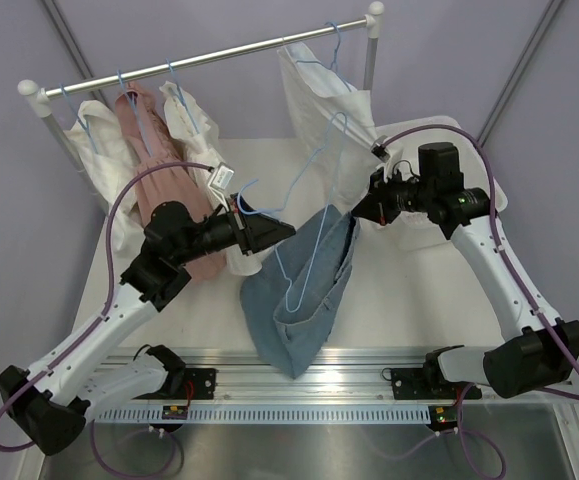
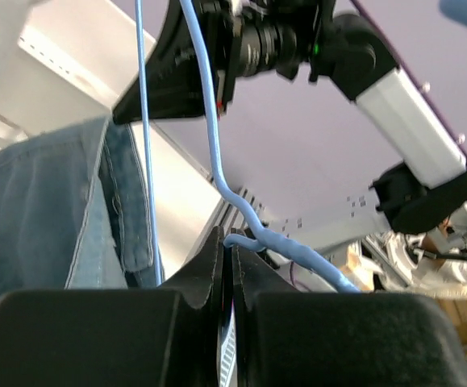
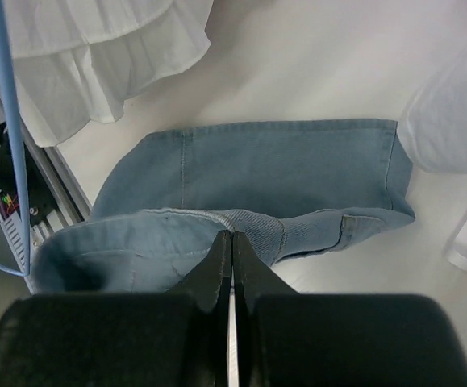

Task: Remove the skirt from the hanger

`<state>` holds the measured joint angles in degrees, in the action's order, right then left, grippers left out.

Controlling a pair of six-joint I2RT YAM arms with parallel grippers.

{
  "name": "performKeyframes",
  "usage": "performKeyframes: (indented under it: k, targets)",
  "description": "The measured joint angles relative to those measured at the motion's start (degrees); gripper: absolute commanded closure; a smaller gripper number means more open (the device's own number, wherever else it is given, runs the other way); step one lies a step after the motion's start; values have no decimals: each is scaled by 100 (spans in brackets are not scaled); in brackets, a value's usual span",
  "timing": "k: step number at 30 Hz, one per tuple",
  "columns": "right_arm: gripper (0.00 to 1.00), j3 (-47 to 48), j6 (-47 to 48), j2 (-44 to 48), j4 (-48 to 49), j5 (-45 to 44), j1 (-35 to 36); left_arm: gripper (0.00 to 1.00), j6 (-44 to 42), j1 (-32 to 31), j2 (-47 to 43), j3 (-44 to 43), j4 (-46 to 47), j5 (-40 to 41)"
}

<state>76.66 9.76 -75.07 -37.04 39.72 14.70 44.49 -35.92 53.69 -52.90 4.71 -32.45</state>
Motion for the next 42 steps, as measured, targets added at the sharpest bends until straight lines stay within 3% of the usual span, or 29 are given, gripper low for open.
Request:
performKeyframes:
  k: [4, 9, 12, 18, 21, 30, 42]
  targets:
    - [100, -111, 125, 17, -4, -33, 0, 100, 114, 0, 293, -120, 195, 310]
    - [92, -195, 448, 22, -31, -120, -7, 100, -136, 0, 264, -573, -518, 841]
    - [75, -337, 671, 22, -81, -55, -9, 100, -369, 0, 11, -715, -1191, 1309]
    - [22, -391, 1147, 31, -350, 221, -13, 100, -688, -2, -157, -1102, -2347, 2170]
    - [5, -393, 1311, 131, -442, 293, -20, 100, -811, -2, 175, -1545, -2699, 2505]
    - [1, -951, 1735, 1305, -442, 1102, -538, 100, -1019, 48, 1980, -3683, -3305, 3195]
    - [1, -1423, 1840, 1698, -463, 1880, -942, 100, -538, 592, 4297, -5930, -3560, 3663]
